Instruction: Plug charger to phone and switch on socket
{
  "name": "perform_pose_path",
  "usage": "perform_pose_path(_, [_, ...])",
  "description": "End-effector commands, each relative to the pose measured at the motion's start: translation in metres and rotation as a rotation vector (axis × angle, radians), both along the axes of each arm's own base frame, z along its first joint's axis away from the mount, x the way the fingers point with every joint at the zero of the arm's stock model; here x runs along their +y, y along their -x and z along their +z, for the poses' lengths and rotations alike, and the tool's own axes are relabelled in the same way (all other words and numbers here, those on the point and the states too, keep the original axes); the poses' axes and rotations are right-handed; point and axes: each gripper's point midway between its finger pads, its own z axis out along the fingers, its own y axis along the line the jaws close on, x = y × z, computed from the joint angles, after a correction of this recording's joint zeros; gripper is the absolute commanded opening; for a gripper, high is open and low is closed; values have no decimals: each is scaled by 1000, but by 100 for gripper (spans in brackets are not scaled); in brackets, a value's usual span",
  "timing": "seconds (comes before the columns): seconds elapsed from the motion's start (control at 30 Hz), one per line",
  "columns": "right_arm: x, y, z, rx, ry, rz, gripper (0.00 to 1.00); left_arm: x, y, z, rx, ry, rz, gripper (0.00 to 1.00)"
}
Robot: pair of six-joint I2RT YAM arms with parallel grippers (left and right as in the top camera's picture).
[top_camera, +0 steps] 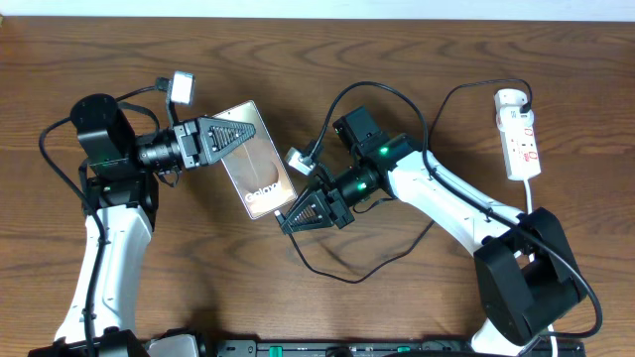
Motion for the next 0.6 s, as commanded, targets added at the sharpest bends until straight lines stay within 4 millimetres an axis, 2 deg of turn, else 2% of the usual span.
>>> perform_pose_path(0.0, [1,0,8,25,-35,14,1,-1,3,5,-39,-3,-29,7])
perform_pose_path(0.57, [1,0,10,21,-48,18,1,-1,3,4,-43,-4,-29,7])
